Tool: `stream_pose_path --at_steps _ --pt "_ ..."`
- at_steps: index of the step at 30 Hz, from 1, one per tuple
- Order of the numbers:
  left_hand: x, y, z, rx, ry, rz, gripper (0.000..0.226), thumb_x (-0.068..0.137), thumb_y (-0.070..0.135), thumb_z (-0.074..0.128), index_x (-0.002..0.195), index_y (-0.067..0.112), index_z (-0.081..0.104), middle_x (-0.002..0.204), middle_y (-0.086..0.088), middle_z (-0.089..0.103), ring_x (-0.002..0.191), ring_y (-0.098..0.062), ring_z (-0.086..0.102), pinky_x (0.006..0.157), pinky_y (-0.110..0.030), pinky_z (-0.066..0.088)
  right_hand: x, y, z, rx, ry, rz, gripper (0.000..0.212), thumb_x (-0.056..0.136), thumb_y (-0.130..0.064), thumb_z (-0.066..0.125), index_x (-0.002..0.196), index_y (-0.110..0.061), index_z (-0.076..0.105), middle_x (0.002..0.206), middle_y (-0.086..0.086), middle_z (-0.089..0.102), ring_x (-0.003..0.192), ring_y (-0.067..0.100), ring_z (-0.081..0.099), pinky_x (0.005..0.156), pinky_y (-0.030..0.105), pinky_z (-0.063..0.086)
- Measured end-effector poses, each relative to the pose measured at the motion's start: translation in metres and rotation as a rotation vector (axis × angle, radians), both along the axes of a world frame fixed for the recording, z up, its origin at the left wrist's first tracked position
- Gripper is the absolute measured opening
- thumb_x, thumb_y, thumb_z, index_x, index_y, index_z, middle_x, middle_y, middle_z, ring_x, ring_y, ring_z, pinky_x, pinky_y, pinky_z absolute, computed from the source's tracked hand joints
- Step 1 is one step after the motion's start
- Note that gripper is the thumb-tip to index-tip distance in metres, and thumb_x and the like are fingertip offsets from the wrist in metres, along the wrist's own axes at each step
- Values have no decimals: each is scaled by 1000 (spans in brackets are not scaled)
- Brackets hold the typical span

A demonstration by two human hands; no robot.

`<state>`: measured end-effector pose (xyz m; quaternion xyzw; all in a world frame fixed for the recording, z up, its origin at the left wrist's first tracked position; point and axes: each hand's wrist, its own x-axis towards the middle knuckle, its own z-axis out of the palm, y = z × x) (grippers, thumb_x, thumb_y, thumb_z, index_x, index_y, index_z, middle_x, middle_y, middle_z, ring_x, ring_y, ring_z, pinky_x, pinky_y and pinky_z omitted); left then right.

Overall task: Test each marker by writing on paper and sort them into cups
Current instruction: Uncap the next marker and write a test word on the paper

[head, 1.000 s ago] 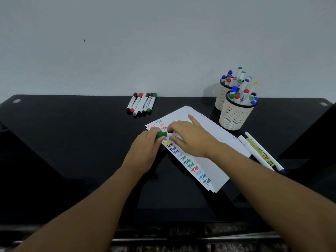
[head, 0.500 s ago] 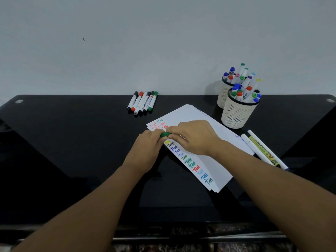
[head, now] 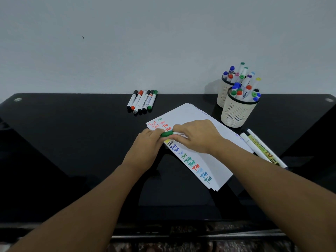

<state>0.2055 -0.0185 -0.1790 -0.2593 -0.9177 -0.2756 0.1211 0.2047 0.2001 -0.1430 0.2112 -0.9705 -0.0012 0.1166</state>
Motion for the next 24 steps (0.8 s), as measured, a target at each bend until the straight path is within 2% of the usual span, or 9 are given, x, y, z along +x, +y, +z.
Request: stream_pose_path --at_steps 4,6,8,10,13,17,19,21,24 --pt "-6 -1 -7 16 13 135 25 105 34 50 114 14 61 102 2 61 99 -17 47 83 -36 47 1 5 4 -223 -147 -100 41 108 -38 34 149 -34 28 112 4 66 84 24 62 73 39 48" --pt "-8 -2 -11 -7 33 190 26 103 35 53 113 13 63 103 1 61 102 -19 46 86 -39 49 5 8 6 -364 -198 -123 43 107 -23 34 147 -39 28 110 6 64 85 24 63 80 44 51" --pt "-10 -2 -14 -21 25 225 27 100 36 57 111 13 67 106 0 59 105 -20 44 88 -42 50 7 8 7 -546 -224 -147 42 106 -14 34 135 -40 46 108 2 65 89 19 67 86 42 52" --pt "-10 -2 -15 -25 0 243 30 98 38 59 114 14 67 110 0 57 108 -21 43 91 -43 50 10 5 4 -884 -296 -213 38 105 -15 36 120 -35 64 106 -5 69 90 12 72 90 38 54" --pt "-9 -1 -14 -14 -23 244 46 97 41 60 135 16 57 124 -2 55 116 -22 41 97 -42 47 17 -1 -4 -1182 -429 -237 30 105 -17 48 123 -35 63 104 -9 75 100 9 72 101 37 51" --pt "-11 -1 -15 -63 38 116 52 99 45 57 148 28 50 129 5 57 123 -21 41 98 -36 36 27 -2 -12 -1227 -424 -214 20 98 -24 71 109 -31 55 80 -4 70 79 12 65 79 30 48" --pt "-14 -1 -16 -89 33 78 49 100 48 55 147 35 51 131 8 58 125 -19 40 100 -37 35 30 -3 -11 -1283 -361 -213 10 104 -38 59 106 -28 58 77 1 71 80 15 68 86 32 51" --pt "-16 -1 -18 -90 25 69 44 100 48 55 143 37 56 131 7 59 126 -19 41 100 -37 35 32 -2 -8 -1304 -294 -239 27 107 -46 49 109 -27 66 70 -3 63 70 9 61 77 21 51" --pt "-18 -1 -21 -80 21 73 37 99 48 58 132 34 67 131 4 60 126 -21 43 100 -39 36 37 5 -10 -1306 -279 -269 24 107 -39 51 112 -26 70 75 -2 62 70 5 58 72 17 49"
